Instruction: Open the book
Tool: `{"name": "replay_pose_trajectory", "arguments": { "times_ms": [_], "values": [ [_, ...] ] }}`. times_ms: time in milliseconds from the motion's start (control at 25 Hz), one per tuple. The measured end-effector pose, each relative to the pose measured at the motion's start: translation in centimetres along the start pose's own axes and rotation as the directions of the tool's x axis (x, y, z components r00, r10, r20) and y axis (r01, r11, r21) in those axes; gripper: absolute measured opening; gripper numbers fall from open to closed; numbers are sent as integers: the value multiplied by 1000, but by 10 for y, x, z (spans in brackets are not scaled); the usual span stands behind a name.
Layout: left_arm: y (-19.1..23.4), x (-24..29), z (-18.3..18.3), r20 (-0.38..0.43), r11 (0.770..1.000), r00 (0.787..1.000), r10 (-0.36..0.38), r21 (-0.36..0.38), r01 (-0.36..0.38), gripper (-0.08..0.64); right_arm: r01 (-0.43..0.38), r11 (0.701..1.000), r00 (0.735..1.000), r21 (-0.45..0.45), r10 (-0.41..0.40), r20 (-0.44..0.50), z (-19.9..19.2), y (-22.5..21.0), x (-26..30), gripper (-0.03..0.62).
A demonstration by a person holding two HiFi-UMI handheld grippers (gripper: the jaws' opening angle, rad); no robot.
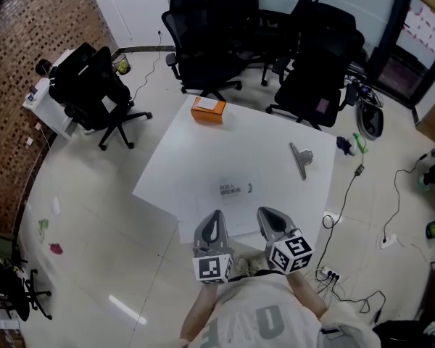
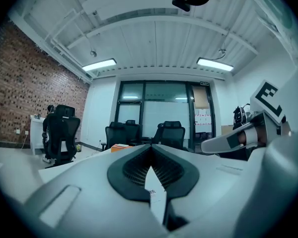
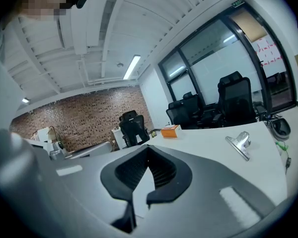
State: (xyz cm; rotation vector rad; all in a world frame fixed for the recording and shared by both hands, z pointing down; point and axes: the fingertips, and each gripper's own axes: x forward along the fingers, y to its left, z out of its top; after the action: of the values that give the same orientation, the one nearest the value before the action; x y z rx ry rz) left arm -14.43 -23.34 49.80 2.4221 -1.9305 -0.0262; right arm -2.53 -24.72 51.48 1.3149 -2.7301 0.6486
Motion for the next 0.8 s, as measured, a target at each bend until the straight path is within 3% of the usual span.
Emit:
{"name": "replay_pose_trajectory", "arguments": {
  "times_ms": [160,240,360,400,440,680,800],
  "values": [
    [6,-2,-8,-2,999,999,38,-31,-38,12,33,999,997,13,-32,-64,-24,-24,7,5],
    [7,-5,-15,-16,998,999,48,-40,-48,12,73,997,987,1,-72,-144,-50,-40,13,2],
    [1,-1,-27,-44,999,998,37,-18,-38,12,134,991,957,7,-128,-261,-88,-67,24,24],
    [0,-1,-31,-54,999,998,33,-8,-33,12,143,989,949,34,-127,-289,-98,-73,28,137],
    [-2,-1,-34,-64,1000,997,31,-2,-31,12,150,987,942,58,-124,-313,-106,-78,31,168],
    [-3,-4,-48,-109,1000,994,23,2,-23,12,208,977,872,44,-165,-460,-153,-96,38,172],
    [-3,-4,-48,-110,1000,994,28,-7,-29,12,216,975,855,46,-166,-492,-163,-94,39,169]
  ]
}}
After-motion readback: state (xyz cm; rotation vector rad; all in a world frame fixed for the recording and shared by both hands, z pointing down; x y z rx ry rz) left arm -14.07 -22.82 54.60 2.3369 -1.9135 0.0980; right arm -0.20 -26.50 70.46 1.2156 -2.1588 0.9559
